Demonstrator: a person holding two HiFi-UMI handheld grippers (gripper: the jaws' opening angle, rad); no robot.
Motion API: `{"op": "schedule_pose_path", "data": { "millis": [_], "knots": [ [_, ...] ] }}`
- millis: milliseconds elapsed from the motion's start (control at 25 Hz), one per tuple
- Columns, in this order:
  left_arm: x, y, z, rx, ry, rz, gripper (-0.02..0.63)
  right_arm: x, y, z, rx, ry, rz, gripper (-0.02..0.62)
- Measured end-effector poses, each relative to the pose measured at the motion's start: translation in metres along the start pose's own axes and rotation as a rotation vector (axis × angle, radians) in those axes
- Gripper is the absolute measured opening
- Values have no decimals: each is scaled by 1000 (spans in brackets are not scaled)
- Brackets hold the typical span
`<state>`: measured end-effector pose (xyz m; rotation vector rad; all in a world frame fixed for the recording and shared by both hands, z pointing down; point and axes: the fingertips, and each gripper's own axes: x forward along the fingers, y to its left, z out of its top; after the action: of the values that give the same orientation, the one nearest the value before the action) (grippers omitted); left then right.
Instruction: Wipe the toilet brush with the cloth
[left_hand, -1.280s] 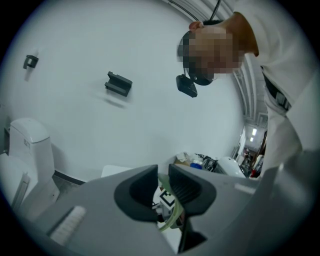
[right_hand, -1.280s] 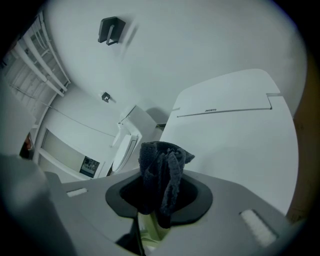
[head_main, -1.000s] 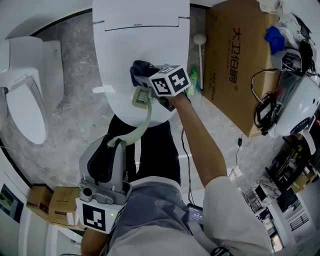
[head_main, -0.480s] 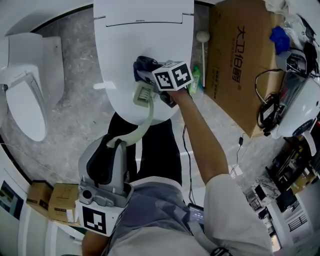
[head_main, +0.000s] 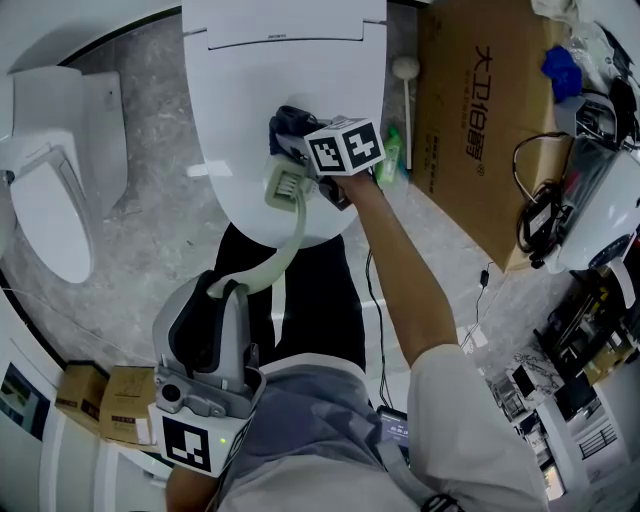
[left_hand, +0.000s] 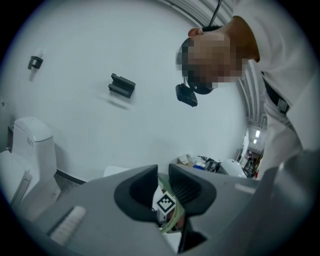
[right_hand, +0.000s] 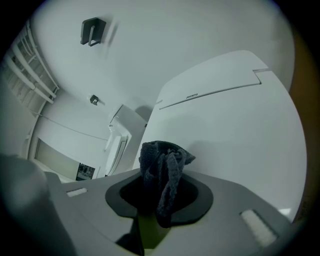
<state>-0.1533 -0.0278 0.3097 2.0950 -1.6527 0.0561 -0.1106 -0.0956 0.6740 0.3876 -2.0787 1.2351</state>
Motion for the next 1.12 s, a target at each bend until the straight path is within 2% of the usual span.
{"op": "schedule_pose_path", "data": {
  "millis": [720, 1120],
  "knots": [
    [-1, -1, -2, -17, -5, -3, 0, -19, -28, -18, 60, -49, -124, 109],
    [-1, -1, -2, -20, 2, -13, 0, -31, -41, -31, 147, -109, -158, 109]
  ]
}}
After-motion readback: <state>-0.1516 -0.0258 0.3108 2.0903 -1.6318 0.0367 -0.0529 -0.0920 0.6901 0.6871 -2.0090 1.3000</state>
